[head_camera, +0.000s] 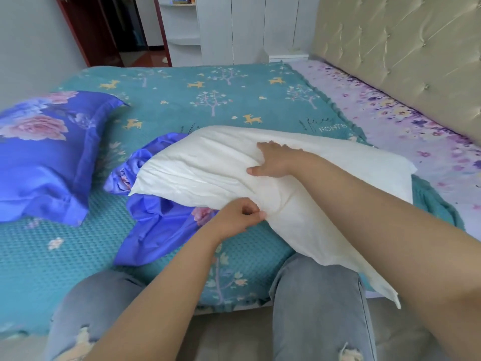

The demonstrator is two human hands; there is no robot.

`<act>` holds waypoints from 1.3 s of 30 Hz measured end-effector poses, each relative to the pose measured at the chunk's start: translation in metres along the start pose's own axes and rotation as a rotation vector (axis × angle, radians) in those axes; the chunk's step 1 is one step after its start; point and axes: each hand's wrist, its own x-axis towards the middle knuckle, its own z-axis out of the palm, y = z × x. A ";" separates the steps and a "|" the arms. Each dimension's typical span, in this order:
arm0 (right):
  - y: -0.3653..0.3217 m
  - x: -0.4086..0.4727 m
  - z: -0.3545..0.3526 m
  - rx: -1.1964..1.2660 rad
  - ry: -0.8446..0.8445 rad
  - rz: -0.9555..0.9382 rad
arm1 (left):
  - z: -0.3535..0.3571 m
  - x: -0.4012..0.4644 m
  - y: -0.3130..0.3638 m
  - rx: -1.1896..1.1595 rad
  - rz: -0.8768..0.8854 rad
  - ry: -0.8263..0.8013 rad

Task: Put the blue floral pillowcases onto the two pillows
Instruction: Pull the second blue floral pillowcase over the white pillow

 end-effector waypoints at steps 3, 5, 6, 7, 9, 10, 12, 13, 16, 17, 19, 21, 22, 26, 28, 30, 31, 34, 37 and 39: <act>0.002 0.014 0.025 0.018 -0.024 0.080 | -0.028 -0.003 -0.027 0.304 0.042 0.503; -0.002 0.022 0.029 0.056 -0.083 0.099 | -0.047 -0.003 -0.044 0.512 0.059 0.732; -0.007 0.029 0.029 0.058 -0.088 0.118 | -0.054 -0.002 -0.051 0.629 0.079 0.781; -0.013 0.036 0.028 0.067 -0.071 0.143 | -0.060 0.000 -0.057 0.729 0.095 0.787; -0.025 0.053 0.024 0.100 -0.010 0.190 | -0.067 0.003 -0.067 0.834 0.093 0.738; -0.029 0.061 0.022 0.115 0.027 0.200 | -0.068 0.005 -0.072 0.853 0.070 0.696; -0.036 0.074 0.018 0.133 0.105 0.204 | -0.074 0.011 -0.079 0.874 0.036 0.595; -0.038 0.082 0.016 0.143 0.132 0.209 | -0.078 0.014 -0.082 0.903 0.041 0.548; -0.040 0.109 0.013 0.179 0.215 0.245 | -0.086 0.022 -0.092 1.021 0.114 0.523; -0.039 0.118 0.013 0.188 0.237 0.260 | -0.089 0.026 -0.094 1.045 0.157 0.573; -0.036 0.132 0.016 0.203 0.224 0.310 | -0.094 0.034 -0.095 1.067 0.239 0.709; -0.033 0.140 0.023 0.191 0.162 0.350 | -0.103 0.042 -0.089 1.056 0.304 0.813; -0.032 0.145 0.029 0.169 0.137 0.353 | -0.108 0.047 -0.087 1.052 0.322 0.852; -0.026 0.151 0.045 0.097 0.096 0.293 | -0.126 0.055 -0.080 1.151 0.374 0.928; -0.023 0.148 0.047 0.065 0.088 0.272 | -0.131 0.058 -0.079 1.201 0.439 0.898; -0.022 0.140 0.054 0.078 0.107 0.273 | -0.132 0.061 -0.076 1.194 0.534 0.833; -0.021 0.133 0.056 0.084 0.128 0.262 | -0.130 0.061 -0.073 1.191 0.572 0.801; -0.026 0.112 0.042 -0.029 0.157 0.207 | -0.123 0.053 -0.065 1.202 0.559 0.719; -0.037 0.089 -0.005 -0.248 0.125 0.218 | -0.118 0.037 -0.044 1.097 0.533 0.723; -0.045 0.072 -0.032 -0.359 0.078 0.206 | -0.119 0.024 -0.023 1.034 0.612 0.769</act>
